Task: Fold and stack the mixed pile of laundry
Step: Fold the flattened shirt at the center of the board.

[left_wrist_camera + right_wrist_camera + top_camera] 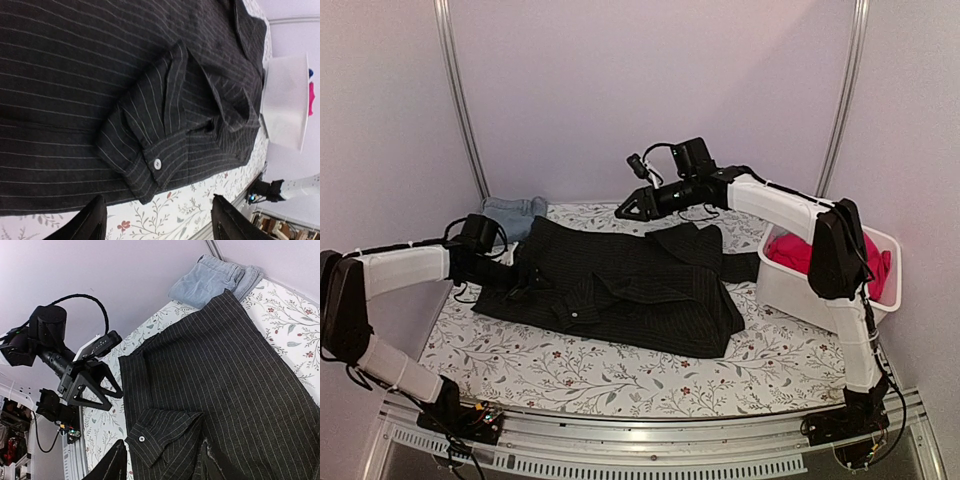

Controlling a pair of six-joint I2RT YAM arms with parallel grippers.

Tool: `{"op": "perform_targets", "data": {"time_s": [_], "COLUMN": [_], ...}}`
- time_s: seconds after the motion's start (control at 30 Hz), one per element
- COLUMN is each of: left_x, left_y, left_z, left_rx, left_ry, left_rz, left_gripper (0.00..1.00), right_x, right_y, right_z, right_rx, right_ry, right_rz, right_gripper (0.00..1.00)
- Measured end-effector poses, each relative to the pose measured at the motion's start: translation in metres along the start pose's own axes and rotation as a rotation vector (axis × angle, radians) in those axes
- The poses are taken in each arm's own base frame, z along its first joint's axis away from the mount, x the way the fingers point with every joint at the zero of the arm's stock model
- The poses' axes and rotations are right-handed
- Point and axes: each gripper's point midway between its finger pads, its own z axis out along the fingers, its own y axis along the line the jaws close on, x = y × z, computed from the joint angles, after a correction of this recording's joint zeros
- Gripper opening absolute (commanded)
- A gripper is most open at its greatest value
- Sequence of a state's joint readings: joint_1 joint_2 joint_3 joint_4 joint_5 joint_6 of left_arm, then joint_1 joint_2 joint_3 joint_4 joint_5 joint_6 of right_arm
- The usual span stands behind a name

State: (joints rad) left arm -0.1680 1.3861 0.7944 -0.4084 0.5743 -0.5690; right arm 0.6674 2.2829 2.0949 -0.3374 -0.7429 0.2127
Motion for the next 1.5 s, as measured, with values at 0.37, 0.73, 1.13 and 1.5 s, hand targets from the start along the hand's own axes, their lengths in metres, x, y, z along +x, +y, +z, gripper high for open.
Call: {"op": "perform_targets", "data": {"time_s": [0.37, 0.73, 1.13, 1.5], "left_x": [0.061, 0.077, 0.074, 0.052], "left_y": [0.012, 0.015, 0.016, 0.003], "left_z": [0.051, 0.076, 0.083, 0.062], "left_rx": [-0.028, -0.044, -0.064, -0.133], "left_ry": [0.230, 0.312, 0.321, 0.254], "left_rz": [-0.110, -0.149, -0.155, -0.098], "left_gripper": [0.48, 0.43, 0.35, 0.43], "right_x": [0.076, 0.128, 0.149, 0.146], "right_y": [0.008, -0.016, -0.047, -0.048], "right_z": [0.053, 0.075, 0.080, 0.079], "right_rx": [0.079, 0.219, 0.338, 0.344], "right_ry": [0.235, 0.366, 0.420, 0.417], "right_rz": [-0.112, -0.147, -0.171, -0.186], "right_gripper": [0.49, 0.49, 0.20, 0.00]}}
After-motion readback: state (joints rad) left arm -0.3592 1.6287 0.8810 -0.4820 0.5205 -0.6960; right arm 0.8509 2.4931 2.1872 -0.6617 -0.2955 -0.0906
